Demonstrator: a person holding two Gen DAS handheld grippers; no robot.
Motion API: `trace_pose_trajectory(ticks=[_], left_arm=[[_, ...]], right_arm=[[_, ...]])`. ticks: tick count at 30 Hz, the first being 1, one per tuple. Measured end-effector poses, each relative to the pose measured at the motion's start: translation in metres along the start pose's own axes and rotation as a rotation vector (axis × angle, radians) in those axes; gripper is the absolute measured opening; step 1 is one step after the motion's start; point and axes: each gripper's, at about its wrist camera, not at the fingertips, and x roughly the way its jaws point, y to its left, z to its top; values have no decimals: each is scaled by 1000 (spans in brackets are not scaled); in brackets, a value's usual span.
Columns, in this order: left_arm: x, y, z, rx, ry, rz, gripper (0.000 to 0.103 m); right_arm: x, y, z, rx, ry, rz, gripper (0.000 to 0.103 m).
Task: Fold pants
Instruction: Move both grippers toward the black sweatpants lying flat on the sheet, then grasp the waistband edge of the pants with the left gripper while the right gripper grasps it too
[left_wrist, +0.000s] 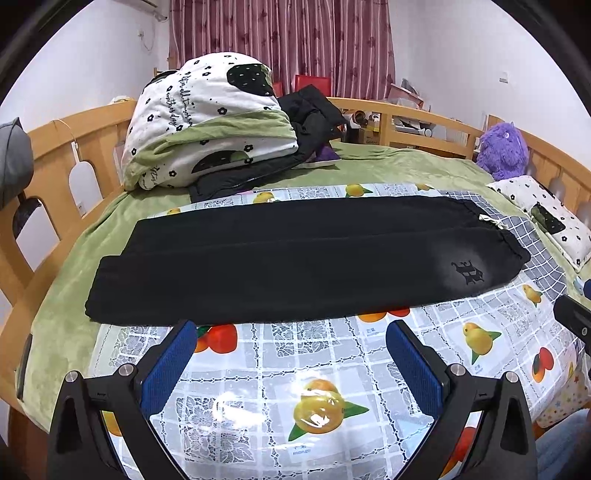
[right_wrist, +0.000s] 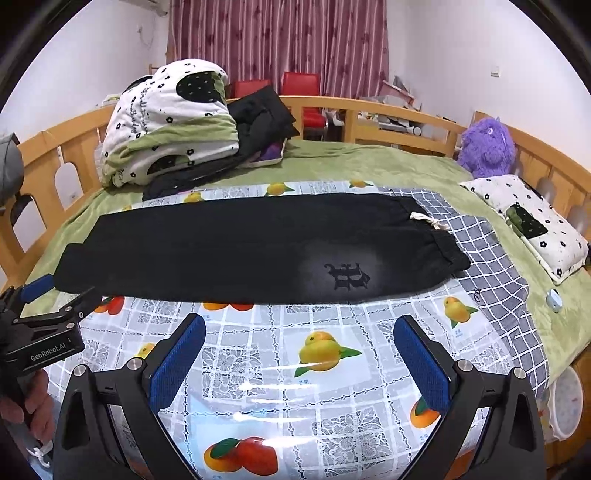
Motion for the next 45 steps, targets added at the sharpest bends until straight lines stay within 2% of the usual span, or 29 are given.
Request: trace_pose_trajectory(ticks=[3, 7, 11, 14, 21, 23, 26, 28, 31, 35, 37, 39, 42, 45], left_arm=[[-1, 4, 1, -36, 0, -39, 103], [-6, 6, 2, -47, -29, -43, 103], [-8, 11, 3, -56, -36, -72, 103], [-9, 15, 4, -82, -31, -90, 103], [-17, 12, -8, -6, -93, -56, 103], [-15, 12, -9, 9, -80, -33, 103], [-18, 22, 2, -37, -38, -68, 102], [-26, 31, 17, -58, -44, -93, 102], [-29, 47, 45, -86, -58, -61, 102], [-10, 81, 69, -197, -55, -30, 102], [8, 98, 72, -230, -38, -21, 102], [25, 112, 68, -252, -24, -1, 102], [60, 138, 55, -303, 33, 2, 102], [92, 161, 31, -359, 89, -3, 100]], right_arm=[[-1, -4, -8, 27, -10, 34, 100], [2, -3, -11, 17, 10, 24, 100], [-10, -1, -10, 1, -39, 19, 100], [-8, -3, -10, 17, -15, 35, 100], [-13, -9, -8, 27, -23, 43, 100], [-13, -10, -11, 14, -45, 33, 100], [-3, -11, -9, 1, -28, 24, 100], [4, -14, -1, -5, -3, 28, 100], [5, -19, 23, -15, -23, 27, 98], [11, -26, 62, -33, -88, 42, 98], [25, -31, 81, -44, -88, 41, 97], [44, -38, 95, -58, -70, 66, 91], [80, -53, 101, -42, -43, 70, 85], [118, -74, 87, 22, 14, 105, 79]])
